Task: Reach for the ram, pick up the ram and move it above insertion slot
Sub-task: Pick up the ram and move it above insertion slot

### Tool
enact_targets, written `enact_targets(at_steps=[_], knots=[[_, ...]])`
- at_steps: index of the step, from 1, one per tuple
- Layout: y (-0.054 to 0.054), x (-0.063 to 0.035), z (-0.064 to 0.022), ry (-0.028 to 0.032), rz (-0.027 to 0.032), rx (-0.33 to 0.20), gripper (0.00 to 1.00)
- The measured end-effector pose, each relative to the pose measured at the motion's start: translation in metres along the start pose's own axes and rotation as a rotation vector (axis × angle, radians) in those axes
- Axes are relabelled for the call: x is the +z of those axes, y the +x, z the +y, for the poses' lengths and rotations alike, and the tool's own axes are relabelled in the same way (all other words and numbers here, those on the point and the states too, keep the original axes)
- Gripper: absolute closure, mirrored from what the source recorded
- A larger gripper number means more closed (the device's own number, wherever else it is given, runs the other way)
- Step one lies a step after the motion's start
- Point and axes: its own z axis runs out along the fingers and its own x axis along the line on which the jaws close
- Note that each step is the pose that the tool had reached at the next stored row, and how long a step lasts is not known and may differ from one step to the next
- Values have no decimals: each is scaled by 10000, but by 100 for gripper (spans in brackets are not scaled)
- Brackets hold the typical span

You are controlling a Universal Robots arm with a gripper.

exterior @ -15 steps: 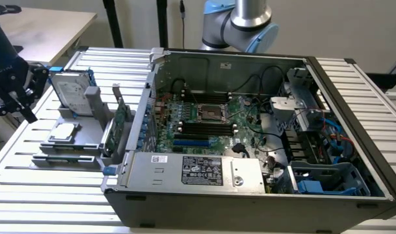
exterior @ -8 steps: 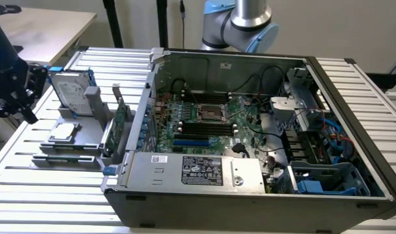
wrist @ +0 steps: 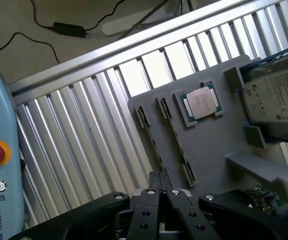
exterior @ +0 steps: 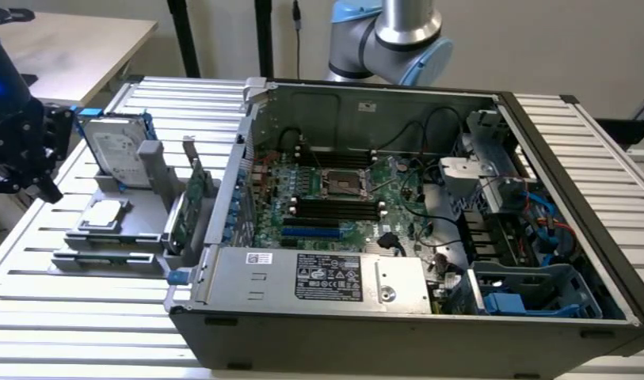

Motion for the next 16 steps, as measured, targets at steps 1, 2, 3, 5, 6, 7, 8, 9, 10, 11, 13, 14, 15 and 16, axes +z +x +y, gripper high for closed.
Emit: enact_targets(at_steps=[1, 2, 3, 5, 6, 7, 8, 9, 10, 11, 13, 14, 15, 16], knots=[[0, 4, 0, 0, 6, -182, 89], [0, 7, 0, -1, 14, -366, 89], [0, 12, -1, 0, 20, -541, 89], [0, 22, -1, 1, 34, -905, 89], [0, 28, -1, 2, 40, -1086, 89], [0, 35, -1, 7, 46, -1281, 89], [0, 43, -2, 10, 51, -1461, 89], [0, 49, -2, 10, 59, -1641, 89], [0, 56, -2, 11, 65, -1806, 89], [-1, 64, -2, 15, 68, -1939, 89], [-3, 76, -3, 20, 76, -2144, 89], [-5, 83, -3, 26, 78, -2229, 89], [-8, 91, -3, 33, 78, -2308, 89], [-11, 99, -4, 39, 79, -2382, 89]])
